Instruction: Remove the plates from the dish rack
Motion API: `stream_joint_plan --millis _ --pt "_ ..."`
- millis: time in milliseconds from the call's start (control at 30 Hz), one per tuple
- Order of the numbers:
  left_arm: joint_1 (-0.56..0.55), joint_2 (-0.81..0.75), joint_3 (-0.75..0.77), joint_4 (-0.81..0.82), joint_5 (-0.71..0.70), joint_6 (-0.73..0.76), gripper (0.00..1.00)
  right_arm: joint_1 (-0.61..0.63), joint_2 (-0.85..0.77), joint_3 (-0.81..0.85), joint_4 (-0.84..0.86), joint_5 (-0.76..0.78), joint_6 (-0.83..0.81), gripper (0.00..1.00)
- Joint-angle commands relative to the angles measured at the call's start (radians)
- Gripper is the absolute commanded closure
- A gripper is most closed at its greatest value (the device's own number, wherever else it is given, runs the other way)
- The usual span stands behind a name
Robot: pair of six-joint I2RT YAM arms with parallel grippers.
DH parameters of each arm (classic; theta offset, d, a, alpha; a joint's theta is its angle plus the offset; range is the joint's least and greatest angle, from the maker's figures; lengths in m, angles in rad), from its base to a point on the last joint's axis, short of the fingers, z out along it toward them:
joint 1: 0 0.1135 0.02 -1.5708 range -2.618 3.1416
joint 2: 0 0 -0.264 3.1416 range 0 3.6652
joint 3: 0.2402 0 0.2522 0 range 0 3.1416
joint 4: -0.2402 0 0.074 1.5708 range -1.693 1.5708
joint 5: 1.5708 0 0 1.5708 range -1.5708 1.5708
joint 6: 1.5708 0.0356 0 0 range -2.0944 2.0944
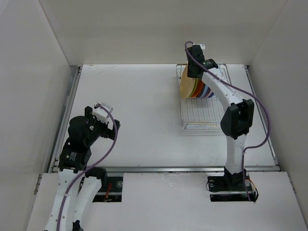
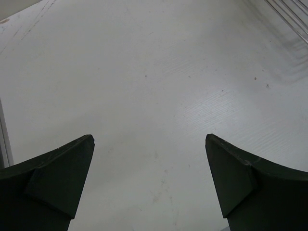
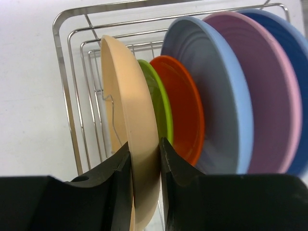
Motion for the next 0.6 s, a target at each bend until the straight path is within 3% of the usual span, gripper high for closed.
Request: stream_joint_plan --millis 0,400,567 --pt "0.002 -0.008 0.04 0.013 0.016 0.012 0.0 0.008 -0.138 0.058 -0.034 0.036 0.02 1.0" --pt "0.002 0.02 0.084 -0.017 0.016 -0.009 0.0 0.008 -0.29 0.164 -0.157 0.133 -0.011 1.0" --pt "0.002 0.078 0.162 -0.097 0.08 -0.009 0.0 0.044 -0.412 0.101 -0.142 0.03 -0.02 1.0"
